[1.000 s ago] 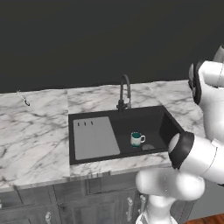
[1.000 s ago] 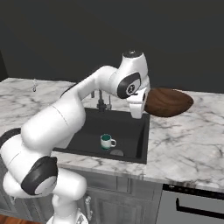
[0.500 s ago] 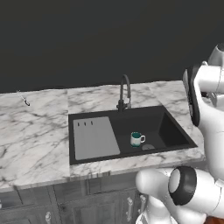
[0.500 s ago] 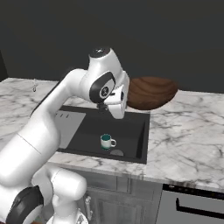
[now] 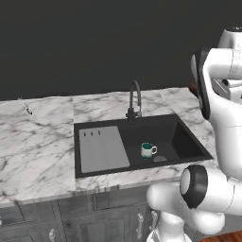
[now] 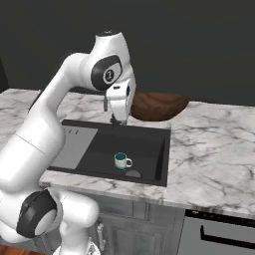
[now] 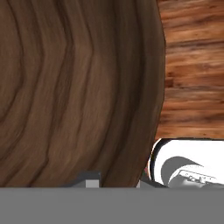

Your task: Pick the mug and place it in the sink. Pick the bowl and place it in the open cabinet and then close the cabinet.

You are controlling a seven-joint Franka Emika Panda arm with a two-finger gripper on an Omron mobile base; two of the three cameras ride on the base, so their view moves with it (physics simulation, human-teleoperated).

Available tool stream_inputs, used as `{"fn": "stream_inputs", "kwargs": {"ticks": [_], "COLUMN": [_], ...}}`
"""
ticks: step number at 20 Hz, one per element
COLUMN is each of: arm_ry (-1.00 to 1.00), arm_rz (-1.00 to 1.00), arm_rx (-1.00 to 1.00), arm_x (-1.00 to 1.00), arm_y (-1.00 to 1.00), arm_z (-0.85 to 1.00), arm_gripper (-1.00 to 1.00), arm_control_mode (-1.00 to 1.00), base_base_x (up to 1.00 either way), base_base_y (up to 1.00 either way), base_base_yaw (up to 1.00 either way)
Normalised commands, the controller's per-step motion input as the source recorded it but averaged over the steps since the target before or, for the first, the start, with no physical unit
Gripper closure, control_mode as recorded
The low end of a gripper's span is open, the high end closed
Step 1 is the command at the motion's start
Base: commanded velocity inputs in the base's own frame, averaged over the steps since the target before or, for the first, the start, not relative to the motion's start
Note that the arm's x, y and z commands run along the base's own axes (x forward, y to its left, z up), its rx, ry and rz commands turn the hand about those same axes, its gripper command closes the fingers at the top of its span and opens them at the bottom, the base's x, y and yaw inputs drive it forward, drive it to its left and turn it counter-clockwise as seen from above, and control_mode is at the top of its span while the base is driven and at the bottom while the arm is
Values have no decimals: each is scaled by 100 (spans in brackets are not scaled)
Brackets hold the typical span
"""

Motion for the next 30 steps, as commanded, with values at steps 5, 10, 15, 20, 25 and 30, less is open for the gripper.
{"fn": "stream_inputs", "kwargs": {"ticks": [5, 10, 15, 20, 25, 30], "arm_ry": [-3, -7, -6, 1, 3, -1], "arm_rz": [18, 9, 6, 2, 1, 4], "arm_rx": [1, 0, 3, 16, 12, 0], "arm_x": [-28, -16, -14, -3, -6, -16], "arm_y": [52, 37, 31, 19, 22, 38], "arm_z": [4, 0, -1, -22, -8, 0], "arm_gripper": [100, 100, 100, 100, 100, 100], "arm_control_mode": [-100, -100, -100, -100, -100, -100], "base_base_x": [0, 0, 0, 0, 0, 0], "base_base_y": [0, 0, 0, 0, 0, 0], "base_base_yaw": [0, 0, 0, 0, 0, 0]}}
